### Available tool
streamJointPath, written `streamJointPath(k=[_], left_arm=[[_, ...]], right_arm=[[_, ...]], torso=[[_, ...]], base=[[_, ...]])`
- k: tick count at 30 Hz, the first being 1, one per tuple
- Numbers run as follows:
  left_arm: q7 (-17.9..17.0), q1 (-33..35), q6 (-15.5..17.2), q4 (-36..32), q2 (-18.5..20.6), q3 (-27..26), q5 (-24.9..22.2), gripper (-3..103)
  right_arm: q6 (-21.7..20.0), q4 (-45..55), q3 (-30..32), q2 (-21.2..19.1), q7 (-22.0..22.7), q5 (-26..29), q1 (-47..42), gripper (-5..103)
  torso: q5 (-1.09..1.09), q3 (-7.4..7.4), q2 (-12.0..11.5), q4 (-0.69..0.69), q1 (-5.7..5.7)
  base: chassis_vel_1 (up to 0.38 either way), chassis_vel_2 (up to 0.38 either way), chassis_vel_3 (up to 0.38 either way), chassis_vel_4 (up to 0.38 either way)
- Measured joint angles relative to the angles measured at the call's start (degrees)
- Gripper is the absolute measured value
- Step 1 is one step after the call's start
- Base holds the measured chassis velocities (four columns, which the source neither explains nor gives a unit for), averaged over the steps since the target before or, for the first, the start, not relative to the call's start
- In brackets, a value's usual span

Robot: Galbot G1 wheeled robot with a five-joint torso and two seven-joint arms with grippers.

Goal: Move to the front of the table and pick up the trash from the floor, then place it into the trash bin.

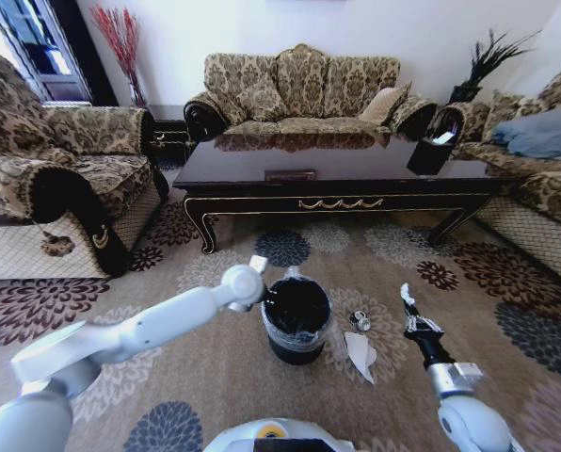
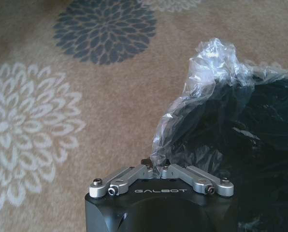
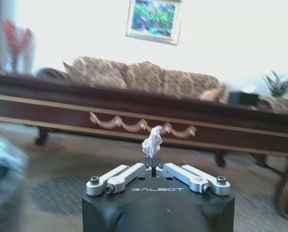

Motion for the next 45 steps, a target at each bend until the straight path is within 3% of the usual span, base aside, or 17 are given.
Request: streamJointPath(k=[9,22,34,42,44,45], left_arm=[[-0.1,-5.0,-0.4,4.6,-6.0,4.3,-2.4,2],[-1.8,-9.2,-0.4,7.6,-14.6,6.7,-6.1,2],[-3.3,-10.3,-0.6,7.0,-15.9,8.2,-7.6,2],[-3.8,-9.5,-0.8,5.7,-14.4,8.1,-7.6,2],[-3.8,-9.4,-0.8,5.6,-14.3,8.1,-7.6,2],[-3.8,-9.2,-0.8,5.5,-13.9,8.1,-7.5,2]], right_arm=[[0.5,11.6,-3.7,2.0,-2.8,-2.7,-6.6,0],[-1.2,12.5,-8.5,2.2,-3.7,-6.1,-5.5,0],[-0.1,10.1,-12.2,3.9,-3.2,-11.6,-5.5,0],[0.1,9.6,-12.3,4.9,-2.7,-11.9,-5.4,37],[0.1,9.6,-12.3,5.0,-2.7,-11.9,-5.4,37],[0.1,9.6,-12.3,5.3,-2.7,-11.9,-5.5,43]], torso=[[-0.01,0.0,0.0,-0.02,0.0],[0.0,0.0,0.0,-0.02,0.0],[-0.01,0.0,0.0,-0.01,0.0],[-0.02,0.0,0.0,-0.01,0.0],[-0.02,0.0,0.0,-0.02,0.0],[-0.01,0.0,0.0,-0.03,0.0]], base=[[0.0,0.0,0.0,0.0],[0.0,0.0,0.0,0.0],[0.0,0.0,0.0,0.0],[0.0,0.0,0.0,0.0],[0.0,0.0,0.0,0.0],[0.0,0.0,0.0,0.0]])
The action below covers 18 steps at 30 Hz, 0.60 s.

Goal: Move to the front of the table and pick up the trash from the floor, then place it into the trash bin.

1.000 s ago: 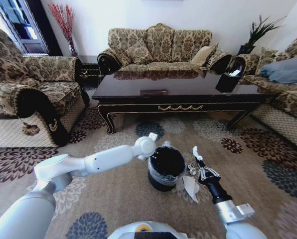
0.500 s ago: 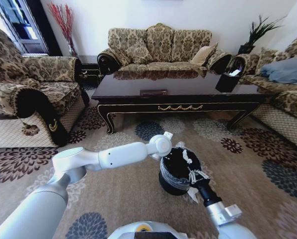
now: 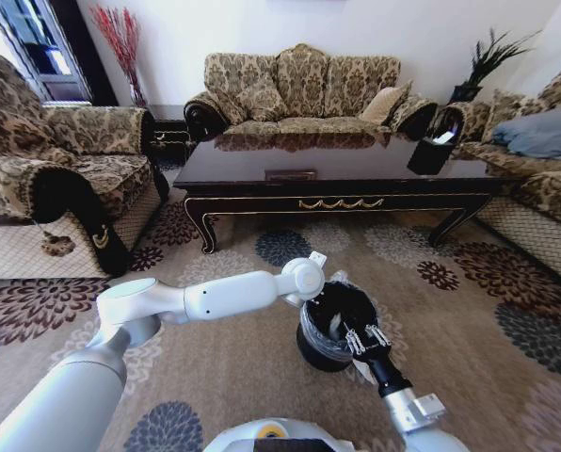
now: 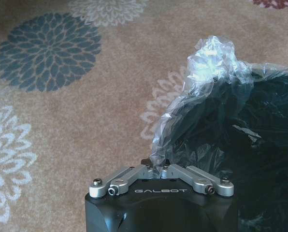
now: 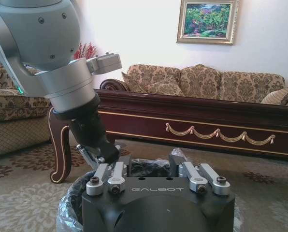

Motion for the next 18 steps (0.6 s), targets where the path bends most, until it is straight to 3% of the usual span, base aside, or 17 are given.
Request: streamJointPath(k=[1,2,6,9,10,12,15,18], left_arm=[[0.0,0.2,0.0,-0.1,0.3,0.0,0.1,2],[0.0,0.4,0.0,-0.1,0.7,-0.1,0.2,2],[0.0,1.0,0.1,-0.6,2.5,-0.6,0.6,2],[0.1,1.1,0.2,-0.8,3.3,-1.0,0.9,2],[0.5,1.3,0.3,-0.9,4.3,-1.3,1.7,2],[0.6,1.3,0.4,-0.9,4.8,-1.4,1.9,2],[0.8,2.3,0.8,-1.1,7.6,-2.6,2.6,2],[0.9,3.3,0.9,-1.6,9.1,-3.7,2.9,2]], right_arm=[[0.0,0.0,0.0,0.2,0.0,0.0,-0.1,43],[0.0,0.0,0.0,0.3,0.0,0.0,-0.2,54],[0.0,0.0,0.0,0.4,0.1,0.0,0.0,70],[-0.3,0.1,0.1,0.6,0.4,0.4,0.5,75],[-0.7,0.4,0.5,0.8,0.7,1.6,1.0,86],[-1.1,0.6,0.9,0.7,0.8,2.4,1.2,86],[-2.0,1.2,2.2,-1.2,1.4,5.2,2.0,99],[-2.5,1.3,2.8,-1.9,1.5,6.2,2.3,100]], torso=[[0.0,0.0,0.0,0.0,0.0],[0.0,0.0,0.0,0.0,0.0],[-0.01,0.0,0.0,0.01,0.0],[-0.01,0.0,0.0,0.0,0.0],[-0.01,0.0,0.0,0.0,0.0],[-0.01,0.0,0.0,0.0,0.0],[-0.01,0.0,0.0,0.03,0.0],[-0.01,0.01,0.0,0.02,0.0]], base=[[0.0,0.0,0.0,0.0],[0.0,0.0,0.0,0.0],[0.0,0.0,0.0,0.0],[0.0,0.0,0.0,0.0],[0.0,0.0,0.0,0.0],[0.0,0.0,0.0,0.0],[0.0,0.0,0.0,0.0],[0.0,0.0,0.0,0.0]])
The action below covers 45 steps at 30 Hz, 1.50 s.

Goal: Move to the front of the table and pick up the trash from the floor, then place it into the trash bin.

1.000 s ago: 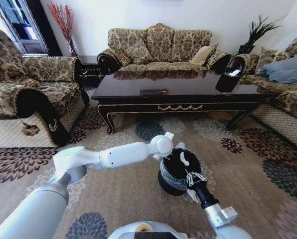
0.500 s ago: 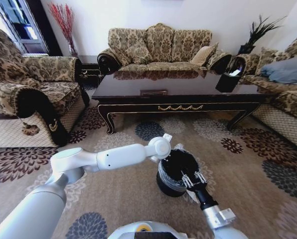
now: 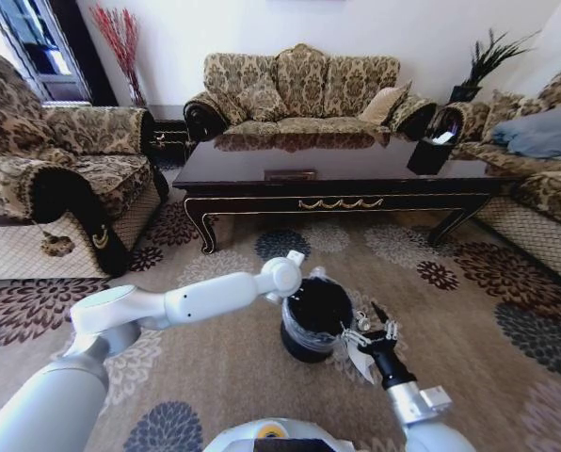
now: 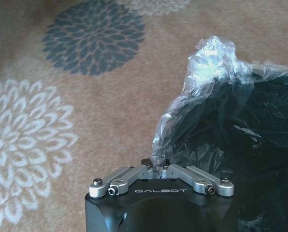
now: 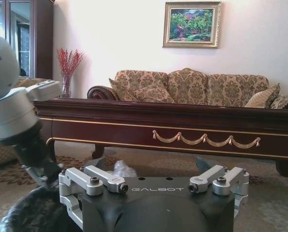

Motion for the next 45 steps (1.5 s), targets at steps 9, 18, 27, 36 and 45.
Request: streamJointPath(k=[9,18,27,36,45], left_arm=[[1.1,5.4,0.1,-3.2,6.9,-4.0,2.5,2],[5.1,11.2,0.2,-7.5,17.0,-9.7,7.1,2],[8.8,23.1,0.2,-11.2,25.0,-20.7,11.6,2],[9.7,29.6,0.2,-14.6,28.2,-25.3,12.5,2],[9.6,32.1,0.2,-16.7,29.5,-26.7,12.7,2]], right_arm=[[-2.1,-0.4,2.7,-0.9,1.2,6.6,1.9,100],[-2.8,-5.0,4.1,-1.1,0.9,8.6,2.3,100],[-2.9,-19.0,3.2,-2.8,-0.5,10.8,7.7,100],[-4.0,-29.8,-0.2,-4.4,-4.1,10.2,13.8,100],[-4.4,-40.7,-3.3,-5.7,-6.3,11.3,18.3,100]], torso=[[0.0,0.0,0.0,0.0,0.0],[0.0,0.0,0.0,-0.01,0.0],[0.02,-0.01,0.0,0.0,0.0],[0.03,-0.01,0.0,-0.01,0.0],[0.02,0.0,0.0,-0.03,0.0]], base=[[0.0,0.0,0.0,0.0],[0.0,0.0,0.0,0.0],[0.0,0.0,0.0,0.0],[0.0,0.0,0.0,0.0],[0.0,0.0,0.0,0.0]])
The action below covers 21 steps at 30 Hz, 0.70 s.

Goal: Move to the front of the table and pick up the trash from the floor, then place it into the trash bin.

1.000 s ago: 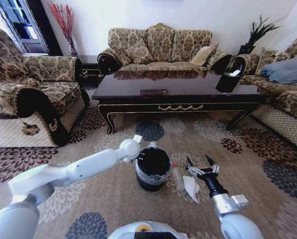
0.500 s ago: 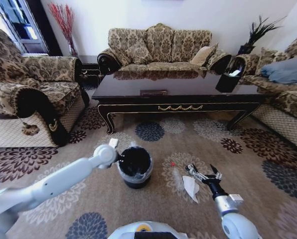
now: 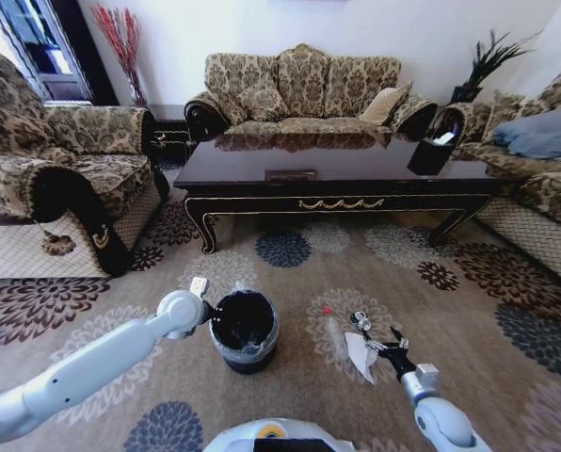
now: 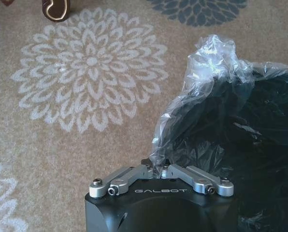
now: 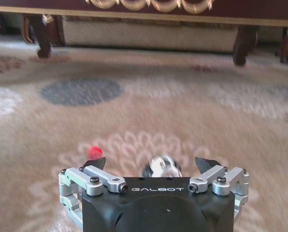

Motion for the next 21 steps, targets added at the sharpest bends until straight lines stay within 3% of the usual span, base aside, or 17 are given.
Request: streamJointPath(k=[11,21], left_arm=[[-0.3,1.3,0.0,-1.2,1.6,-0.4,0.1,2],[-0.4,0.2,0.0,-1.4,1.4,0.6,-0.1,2]], right_arm=[[-0.3,-8.4,-3.6,-0.5,-1.9,1.6,5.0,100],[-0.7,-9.8,-6.8,0.9,-2.6,-0.2,6.5,100]], torso=[[-0.01,0.0,0.0,0.01,0.0],[-0.01,0.0,0.0,0.01,0.0]], base=[[0.0,0.0,0.0,0.0],[0.0,0.0,0.0,0.0]])
